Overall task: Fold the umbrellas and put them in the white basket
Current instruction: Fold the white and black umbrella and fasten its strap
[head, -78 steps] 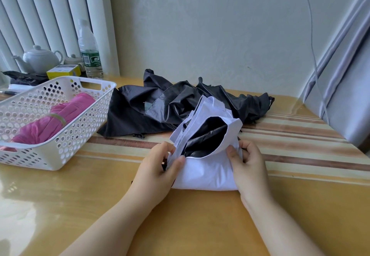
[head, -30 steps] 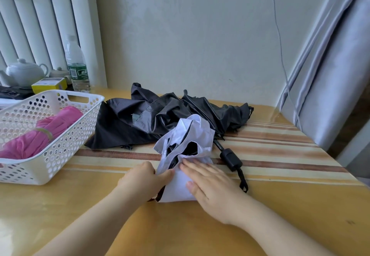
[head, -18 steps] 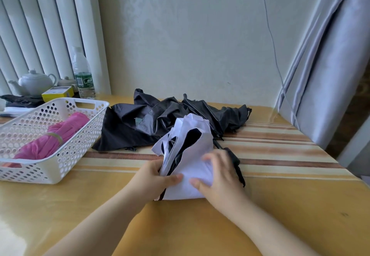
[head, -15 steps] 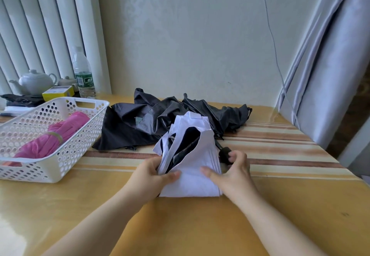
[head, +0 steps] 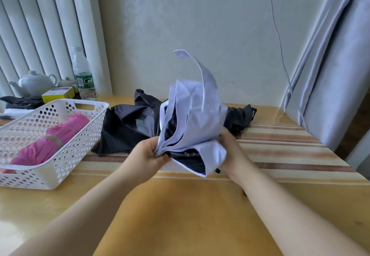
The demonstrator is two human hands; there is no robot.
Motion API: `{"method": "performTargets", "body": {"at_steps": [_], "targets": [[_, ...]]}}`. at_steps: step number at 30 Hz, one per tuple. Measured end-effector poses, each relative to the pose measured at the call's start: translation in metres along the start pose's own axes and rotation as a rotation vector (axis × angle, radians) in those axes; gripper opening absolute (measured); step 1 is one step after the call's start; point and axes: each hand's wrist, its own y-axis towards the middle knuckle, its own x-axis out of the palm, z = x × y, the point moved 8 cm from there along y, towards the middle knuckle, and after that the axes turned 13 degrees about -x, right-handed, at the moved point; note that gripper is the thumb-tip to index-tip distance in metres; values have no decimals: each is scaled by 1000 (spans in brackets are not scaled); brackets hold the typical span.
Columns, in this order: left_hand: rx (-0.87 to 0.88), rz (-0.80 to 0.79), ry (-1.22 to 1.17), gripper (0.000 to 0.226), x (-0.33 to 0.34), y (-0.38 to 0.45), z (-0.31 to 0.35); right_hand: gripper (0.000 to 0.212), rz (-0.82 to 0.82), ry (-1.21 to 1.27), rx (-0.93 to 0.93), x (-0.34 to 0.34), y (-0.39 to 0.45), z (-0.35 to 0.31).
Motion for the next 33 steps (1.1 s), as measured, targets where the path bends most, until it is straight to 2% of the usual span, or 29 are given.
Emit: {"method": "performTargets", "body": {"at_steps": [2,4,7,8,11,13,15,18,21,22,24,26,27,29,31,33], "targets": [[-51,-37,-16,31,6,0,-15,24,-24,11,16,9,-4,18],[-112,-74,-14,6,10,0,-28,18,-9,85,19,11,-11,29],[-133,-57,-16,13,11,0,-36,18,-19,87,-62,16,-15,29],[-135,-54,-31,16,12,0,-36,19,-41,10,-85,15,-14,31],[-137,-55,-10,28,15,1,-37,36,-34,-95,-107,12,-13,35],[-158,-42,-33,14,14,2,-38,42,11,-255,-93,4,-16,46],[-202,-10,-112,5,12,2,-37,59,35,-400,-59,-2,-18,57],[-289,89,-154,25,10,8,-37,77,112,-400,5,-5,-13,71],[-374,222,-51,25,5,15,-37,74,171,-437,70,-1,-12,56],[-410,241,-8,28,2,16,-35,79,167,-461,110,-1,-10,55],[-466,210,39,45,3,19,-34,108,126,-470,227,-2,-7,61],[-506,141,73,71,8,25,-37,124,99,-421,311,-2,-4,64],[-532,105,92,78,9,26,-38,124,80,-399,320,-1,-3,62],[-579,46,140,64,10,26,-41,118,23,-370,287,0,1,62],[-580,18,139,38,8,22,-40,94,-24,-332,203,2,0,58],[-540,10,46,28,8,13,-41,71,-57,-284,124,3,-8,53]]}}
